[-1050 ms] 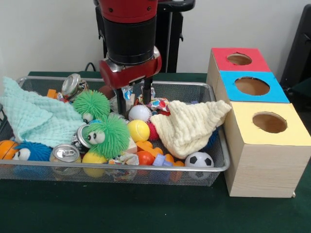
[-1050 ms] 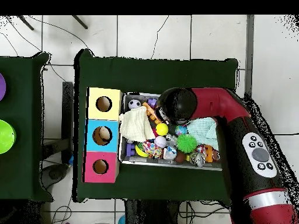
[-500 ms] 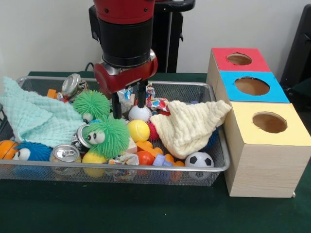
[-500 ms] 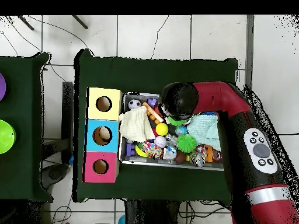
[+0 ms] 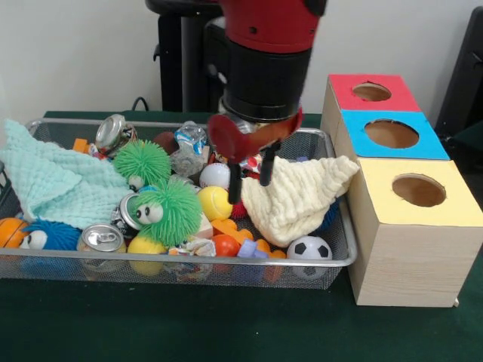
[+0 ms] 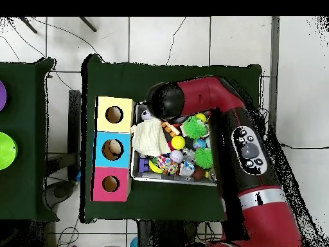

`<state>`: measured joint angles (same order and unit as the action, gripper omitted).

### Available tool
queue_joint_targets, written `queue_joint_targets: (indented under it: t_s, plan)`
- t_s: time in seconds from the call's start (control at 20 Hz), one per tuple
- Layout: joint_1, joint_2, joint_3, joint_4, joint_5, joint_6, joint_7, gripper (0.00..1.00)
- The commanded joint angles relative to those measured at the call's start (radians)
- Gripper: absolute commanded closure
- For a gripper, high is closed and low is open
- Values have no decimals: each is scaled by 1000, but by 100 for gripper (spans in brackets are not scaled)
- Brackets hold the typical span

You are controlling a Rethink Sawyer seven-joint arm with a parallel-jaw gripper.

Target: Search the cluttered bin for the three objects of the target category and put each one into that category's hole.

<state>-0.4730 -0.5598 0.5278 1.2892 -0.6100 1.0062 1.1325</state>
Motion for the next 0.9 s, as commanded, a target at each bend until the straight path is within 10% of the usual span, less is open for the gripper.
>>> queue_joint_targets:
  t_s: [0.05, 0.9]
  plan:
    - [46, 65, -64, -58, -86, 79, -44, 0]
    - [37, 81, -81, -69, -91, 80, -102, 0]
